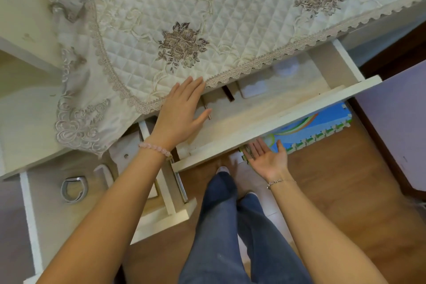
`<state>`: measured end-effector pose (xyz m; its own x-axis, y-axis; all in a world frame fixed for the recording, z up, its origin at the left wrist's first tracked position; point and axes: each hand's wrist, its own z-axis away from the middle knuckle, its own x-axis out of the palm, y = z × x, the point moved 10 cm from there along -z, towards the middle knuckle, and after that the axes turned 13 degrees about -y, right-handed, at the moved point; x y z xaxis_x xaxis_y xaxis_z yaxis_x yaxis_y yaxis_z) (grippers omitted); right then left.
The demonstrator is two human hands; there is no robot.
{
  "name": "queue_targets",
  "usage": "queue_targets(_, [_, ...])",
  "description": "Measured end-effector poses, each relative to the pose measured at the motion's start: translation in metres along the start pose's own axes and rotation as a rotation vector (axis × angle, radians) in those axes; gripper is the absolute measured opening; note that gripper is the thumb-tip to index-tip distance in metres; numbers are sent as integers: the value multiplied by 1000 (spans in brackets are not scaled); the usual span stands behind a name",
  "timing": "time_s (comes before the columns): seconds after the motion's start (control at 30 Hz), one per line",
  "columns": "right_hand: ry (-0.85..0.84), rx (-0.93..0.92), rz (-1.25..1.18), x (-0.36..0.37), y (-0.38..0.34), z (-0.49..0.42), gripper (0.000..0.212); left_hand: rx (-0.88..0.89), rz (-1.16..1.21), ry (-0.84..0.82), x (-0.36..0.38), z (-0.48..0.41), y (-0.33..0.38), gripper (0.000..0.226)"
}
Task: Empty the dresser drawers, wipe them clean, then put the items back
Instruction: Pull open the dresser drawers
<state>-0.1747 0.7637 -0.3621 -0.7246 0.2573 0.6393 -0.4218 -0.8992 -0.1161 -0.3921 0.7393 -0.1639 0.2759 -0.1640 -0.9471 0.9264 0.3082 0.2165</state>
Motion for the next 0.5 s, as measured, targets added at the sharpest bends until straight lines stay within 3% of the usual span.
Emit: queue_targets(0.5, [100,60,-5,-72,5,76,67,-103,3,-6,3,6,16,64])
